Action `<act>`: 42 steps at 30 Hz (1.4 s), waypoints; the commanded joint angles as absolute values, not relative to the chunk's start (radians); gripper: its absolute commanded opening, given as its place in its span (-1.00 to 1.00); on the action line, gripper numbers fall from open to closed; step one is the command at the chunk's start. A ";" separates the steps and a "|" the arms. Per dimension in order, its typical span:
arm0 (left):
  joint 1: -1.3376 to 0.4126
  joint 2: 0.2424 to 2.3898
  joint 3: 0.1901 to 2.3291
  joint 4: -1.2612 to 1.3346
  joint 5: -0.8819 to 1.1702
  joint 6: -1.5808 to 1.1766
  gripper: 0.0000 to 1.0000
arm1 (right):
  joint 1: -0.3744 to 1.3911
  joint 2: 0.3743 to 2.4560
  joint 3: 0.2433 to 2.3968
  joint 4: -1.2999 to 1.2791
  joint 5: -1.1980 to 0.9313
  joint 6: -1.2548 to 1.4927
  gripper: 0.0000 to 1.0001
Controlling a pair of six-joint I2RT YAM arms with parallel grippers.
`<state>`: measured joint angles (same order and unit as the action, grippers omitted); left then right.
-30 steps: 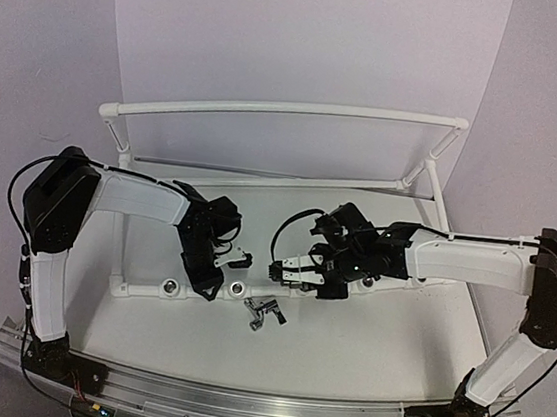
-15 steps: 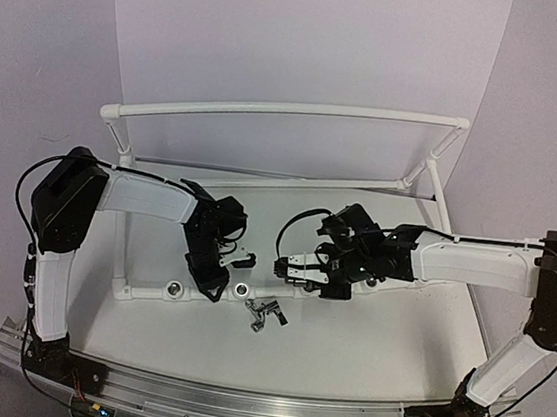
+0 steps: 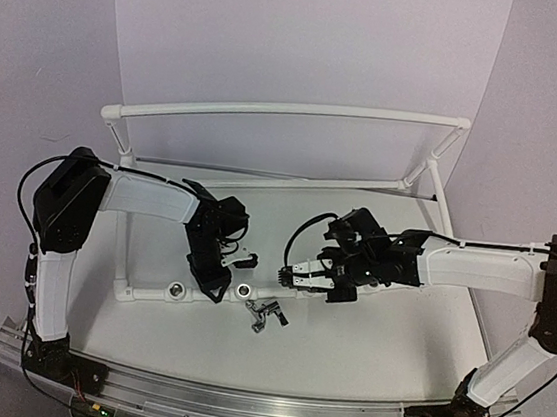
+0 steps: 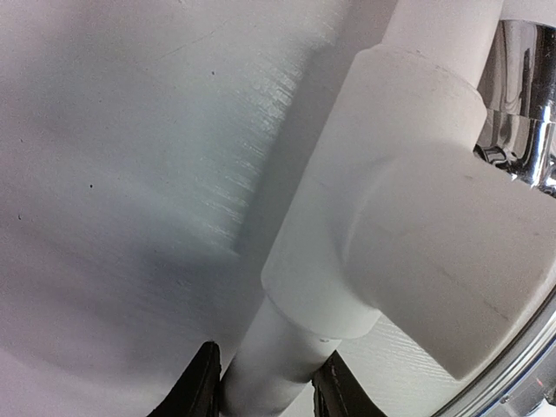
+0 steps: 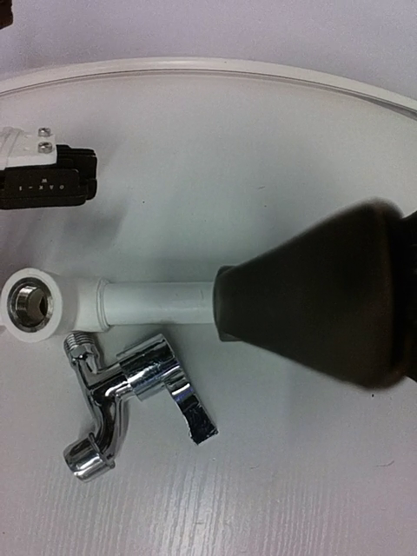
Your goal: Install the water faucets
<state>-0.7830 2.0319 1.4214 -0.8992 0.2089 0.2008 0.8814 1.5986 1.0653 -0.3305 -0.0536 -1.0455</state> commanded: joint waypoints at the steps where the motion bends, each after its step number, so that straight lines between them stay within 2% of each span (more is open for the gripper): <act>1: -0.778 2.115 1.435 -0.718 0.239 -0.013 -0.99 | 0.852 1.604 1.065 -0.317 0.009 -1.160 -1.00; 14: -0.779 2.146 1.469 -0.740 0.253 -0.002 -0.99 | 0.853 1.602 1.125 -0.452 -0.047 -1.494 -1.00; 28: -0.781 2.140 1.450 -0.713 0.273 -0.002 -1.00 | 0.854 1.641 1.101 -0.461 0.061 -1.937 -1.00; 31: -0.780 2.138 1.448 -0.712 0.273 -0.002 -1.00 | 0.852 1.658 1.129 -0.463 0.052 -1.862 -1.00; 37: -0.779 2.140 1.461 -0.721 0.267 -0.002 -1.00 | 0.852 1.739 1.242 -0.496 0.030 -1.441 -1.00; 42: -0.779 2.143 1.477 -0.729 0.265 -0.002 -1.00 | 0.852 1.706 1.213 -0.501 0.001 -1.258 -1.00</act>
